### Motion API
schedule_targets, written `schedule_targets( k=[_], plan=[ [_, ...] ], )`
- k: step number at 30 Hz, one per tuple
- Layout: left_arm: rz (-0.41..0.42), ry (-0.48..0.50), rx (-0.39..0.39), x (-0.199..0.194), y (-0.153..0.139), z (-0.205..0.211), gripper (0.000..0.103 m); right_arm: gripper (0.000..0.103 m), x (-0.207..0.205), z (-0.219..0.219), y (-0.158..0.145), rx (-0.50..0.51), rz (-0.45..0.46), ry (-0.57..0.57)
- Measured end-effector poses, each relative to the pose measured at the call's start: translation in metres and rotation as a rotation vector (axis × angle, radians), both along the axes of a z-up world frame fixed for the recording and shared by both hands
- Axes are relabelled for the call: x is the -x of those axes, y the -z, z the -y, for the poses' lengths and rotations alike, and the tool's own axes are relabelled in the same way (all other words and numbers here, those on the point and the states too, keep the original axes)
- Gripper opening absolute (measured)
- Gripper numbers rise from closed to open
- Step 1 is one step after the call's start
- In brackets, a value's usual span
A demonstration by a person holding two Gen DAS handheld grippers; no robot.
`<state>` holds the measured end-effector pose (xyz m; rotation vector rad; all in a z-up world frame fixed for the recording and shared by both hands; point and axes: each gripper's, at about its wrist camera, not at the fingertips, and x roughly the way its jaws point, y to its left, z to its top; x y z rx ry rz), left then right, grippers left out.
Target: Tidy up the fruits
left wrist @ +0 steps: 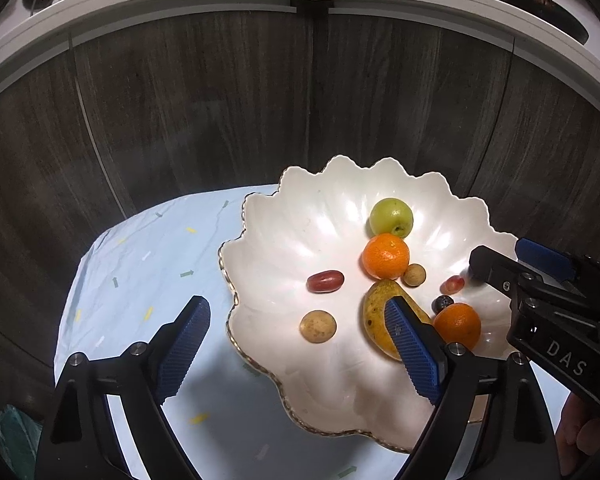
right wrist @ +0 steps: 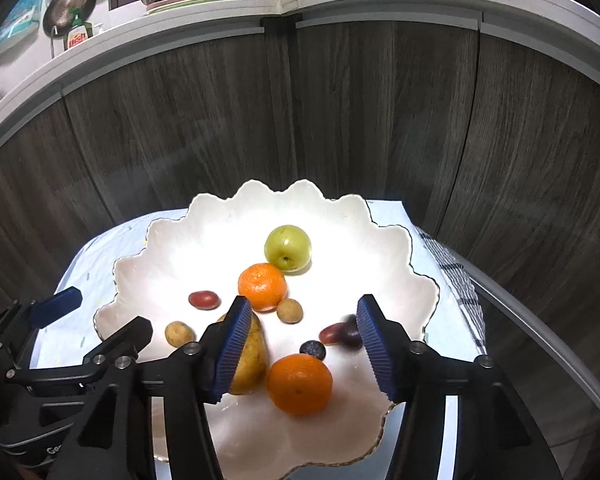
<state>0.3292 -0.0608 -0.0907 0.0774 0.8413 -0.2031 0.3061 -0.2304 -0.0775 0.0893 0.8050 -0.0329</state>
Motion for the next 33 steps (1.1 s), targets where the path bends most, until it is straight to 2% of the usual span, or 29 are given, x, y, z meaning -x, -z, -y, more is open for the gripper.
schedule_targets(
  k=[8, 28, 33],
  plan=[
    [0.012, -0.018, 0.0, 0.007, -0.008, -0.004, 0.093, 0.07, 0.005, 0.002, -0.004, -0.006, 0.003, 0.02],
    [0.085, -0.058, -0.007, 0.055, -0.055, -0.024, 0.098, 0.071, 0.057, -0.011, -0.047, -0.006, 0.066, 0.018],
    [0.104, -0.063, -0.007, 0.073, -0.067, -0.028, 0.098, 0.076, 0.075, -0.014, -0.059, -0.003, 0.088, 0.025]
  ],
)
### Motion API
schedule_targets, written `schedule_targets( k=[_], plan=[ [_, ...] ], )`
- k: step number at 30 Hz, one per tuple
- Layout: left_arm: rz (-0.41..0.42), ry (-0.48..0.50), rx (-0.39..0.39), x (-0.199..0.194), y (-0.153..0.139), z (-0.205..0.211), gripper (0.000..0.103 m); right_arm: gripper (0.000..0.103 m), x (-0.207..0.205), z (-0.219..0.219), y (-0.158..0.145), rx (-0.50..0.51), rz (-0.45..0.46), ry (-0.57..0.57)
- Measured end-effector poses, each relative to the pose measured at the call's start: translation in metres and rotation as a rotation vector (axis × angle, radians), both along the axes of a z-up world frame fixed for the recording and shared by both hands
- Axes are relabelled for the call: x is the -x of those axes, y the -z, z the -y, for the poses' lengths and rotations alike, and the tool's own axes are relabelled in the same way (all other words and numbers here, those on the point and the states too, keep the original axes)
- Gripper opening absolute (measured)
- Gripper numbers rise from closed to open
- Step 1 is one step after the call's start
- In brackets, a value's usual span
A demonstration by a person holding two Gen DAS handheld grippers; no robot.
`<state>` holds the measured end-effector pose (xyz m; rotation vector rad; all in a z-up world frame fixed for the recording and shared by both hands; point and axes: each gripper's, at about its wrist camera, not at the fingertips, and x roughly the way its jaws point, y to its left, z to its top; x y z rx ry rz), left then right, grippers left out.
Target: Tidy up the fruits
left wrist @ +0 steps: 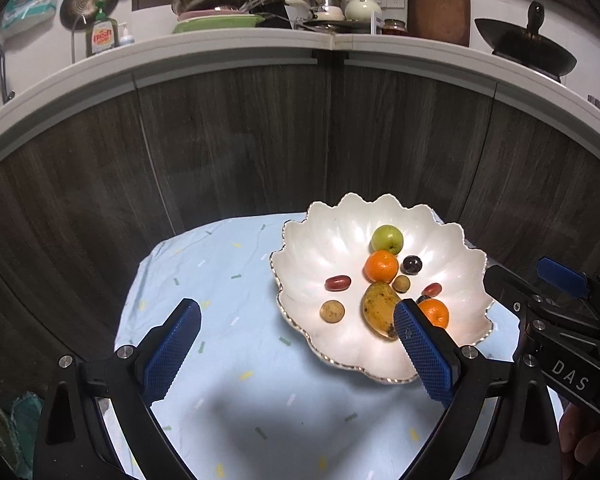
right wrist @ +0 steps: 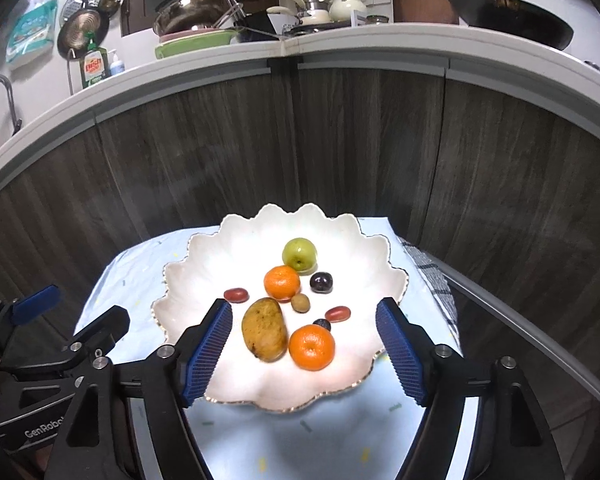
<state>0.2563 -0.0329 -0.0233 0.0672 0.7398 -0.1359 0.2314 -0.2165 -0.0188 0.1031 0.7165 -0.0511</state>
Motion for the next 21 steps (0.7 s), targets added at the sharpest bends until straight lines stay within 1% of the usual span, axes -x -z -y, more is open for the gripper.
schedule_targets(
  k=[8, 16, 21],
  plan=[
    [0.009, -0.013, -0.001, 0.033, -0.013, -0.008, 0.098, 0.076, 0.034, -0.007, -0.016, 0.005, 0.026, -0.01],
    [0.014, -0.034, 0.008, 0.069, -0.021, -0.019, 0.098, 0.076, 0.065, -0.013, -0.021, 0.0, 0.033, -0.02],
    [0.006, -0.041, 0.01, 0.089, -0.02, -0.024, 0.098, 0.076, 0.083, -0.017, -0.022, -0.01, 0.033, -0.022]
  ],
)
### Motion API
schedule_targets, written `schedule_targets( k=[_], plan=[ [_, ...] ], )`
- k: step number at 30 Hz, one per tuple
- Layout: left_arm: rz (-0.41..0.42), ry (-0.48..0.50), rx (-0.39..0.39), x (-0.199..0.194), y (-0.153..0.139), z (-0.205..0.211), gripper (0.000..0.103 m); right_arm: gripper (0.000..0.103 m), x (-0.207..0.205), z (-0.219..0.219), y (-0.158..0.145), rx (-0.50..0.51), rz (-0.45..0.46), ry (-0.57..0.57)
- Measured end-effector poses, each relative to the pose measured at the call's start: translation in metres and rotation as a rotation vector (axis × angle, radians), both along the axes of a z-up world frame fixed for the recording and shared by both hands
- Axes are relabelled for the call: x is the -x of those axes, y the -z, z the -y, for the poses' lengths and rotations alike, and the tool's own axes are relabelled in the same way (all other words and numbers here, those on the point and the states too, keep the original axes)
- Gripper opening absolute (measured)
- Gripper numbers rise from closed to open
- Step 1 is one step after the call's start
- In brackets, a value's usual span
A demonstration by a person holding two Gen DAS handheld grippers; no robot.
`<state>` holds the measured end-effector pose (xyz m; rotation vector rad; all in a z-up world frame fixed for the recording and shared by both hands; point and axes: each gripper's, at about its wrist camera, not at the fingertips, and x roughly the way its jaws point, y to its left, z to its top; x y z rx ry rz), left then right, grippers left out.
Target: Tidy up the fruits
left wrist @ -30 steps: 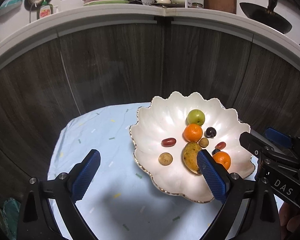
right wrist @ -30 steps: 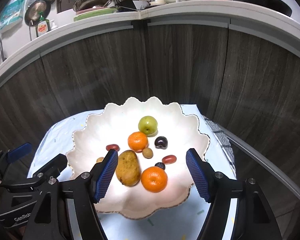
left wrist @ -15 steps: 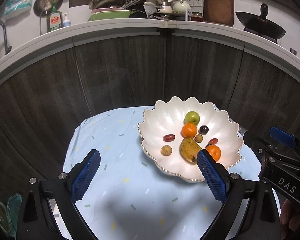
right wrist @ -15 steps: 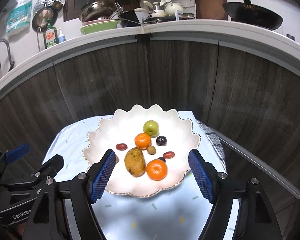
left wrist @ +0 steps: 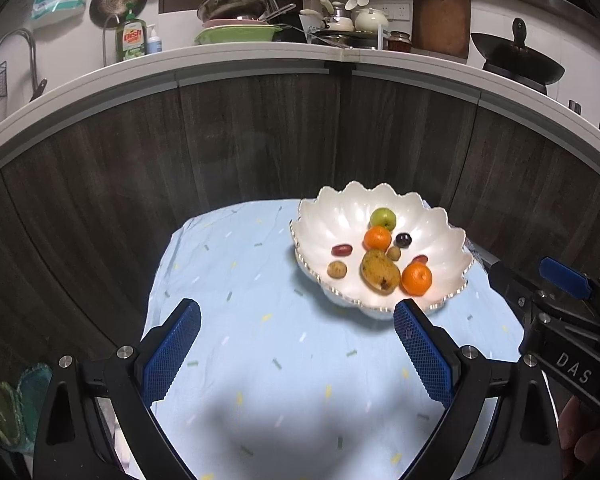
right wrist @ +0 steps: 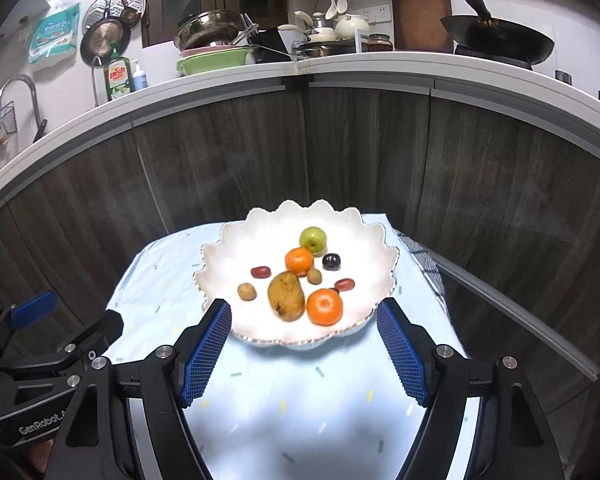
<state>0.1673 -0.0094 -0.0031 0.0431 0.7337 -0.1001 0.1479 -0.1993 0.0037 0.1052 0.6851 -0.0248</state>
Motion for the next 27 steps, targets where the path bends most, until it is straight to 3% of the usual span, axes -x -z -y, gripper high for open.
schedule_targets(
  k=[21, 27],
  plan=[
    [0.027, -0.045, 0.002, 0.101, -0.008, -0.021, 0.1, 0.076, 0.092, -0.01, -0.001, -0.004, 0.008, 0.025],
    [0.029, -0.059, -0.011, 0.118, -0.005, -0.029, 0.101, 0.08, 0.109, -0.017, 0.001, 0.016, 0.015, 0.007]
  ],
)
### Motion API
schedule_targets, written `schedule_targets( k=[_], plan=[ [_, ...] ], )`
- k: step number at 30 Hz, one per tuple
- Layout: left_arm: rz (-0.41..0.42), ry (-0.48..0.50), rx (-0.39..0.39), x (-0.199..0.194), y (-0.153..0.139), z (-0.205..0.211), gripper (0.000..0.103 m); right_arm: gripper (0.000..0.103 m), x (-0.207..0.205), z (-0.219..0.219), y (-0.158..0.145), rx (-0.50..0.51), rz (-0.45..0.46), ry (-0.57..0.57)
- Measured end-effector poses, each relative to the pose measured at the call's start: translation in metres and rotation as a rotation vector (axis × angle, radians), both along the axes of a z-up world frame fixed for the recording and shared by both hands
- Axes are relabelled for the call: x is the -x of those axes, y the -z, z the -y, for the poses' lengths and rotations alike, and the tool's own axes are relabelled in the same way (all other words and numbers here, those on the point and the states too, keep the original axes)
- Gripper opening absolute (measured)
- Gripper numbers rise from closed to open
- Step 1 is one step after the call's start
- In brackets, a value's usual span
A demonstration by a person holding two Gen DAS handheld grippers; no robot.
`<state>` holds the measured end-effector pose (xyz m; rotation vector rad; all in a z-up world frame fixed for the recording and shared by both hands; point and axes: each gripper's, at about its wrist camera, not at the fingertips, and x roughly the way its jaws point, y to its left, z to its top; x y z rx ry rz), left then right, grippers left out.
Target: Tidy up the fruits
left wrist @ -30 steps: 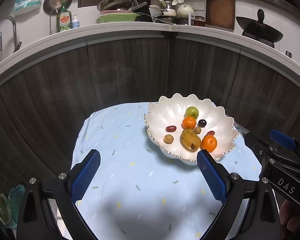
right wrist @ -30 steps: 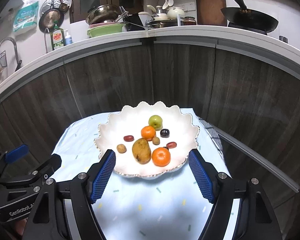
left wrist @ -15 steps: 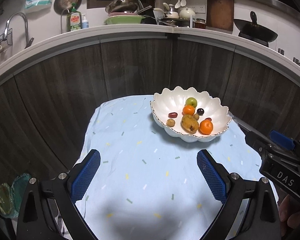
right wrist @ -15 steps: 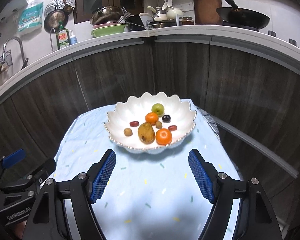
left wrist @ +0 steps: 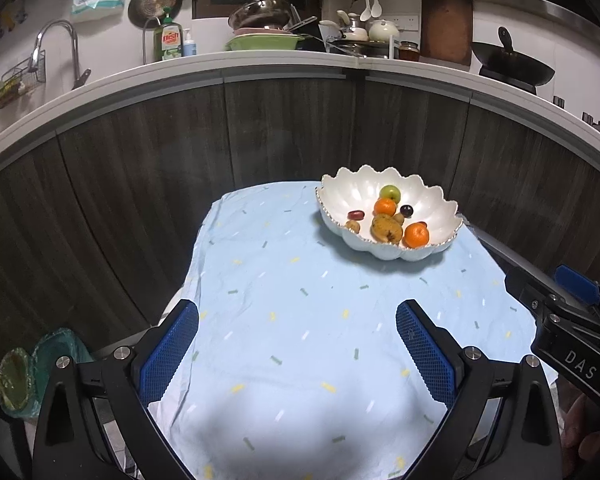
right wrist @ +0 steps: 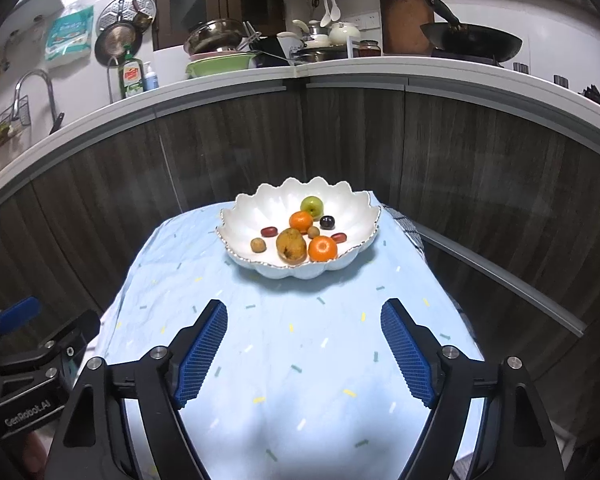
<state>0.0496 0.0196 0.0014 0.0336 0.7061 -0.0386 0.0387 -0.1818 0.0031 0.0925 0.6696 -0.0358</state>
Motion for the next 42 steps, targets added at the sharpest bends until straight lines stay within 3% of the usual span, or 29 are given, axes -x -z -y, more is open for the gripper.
schedule_targets(
  k=[42],
  plan=[
    [0.031, -0.019, 0.006, 0.013, -0.001, 0.0, 0.103, 0.08, 0.015, 0.01, 0.005, -0.012, -0.026, 0.023]
  ],
)
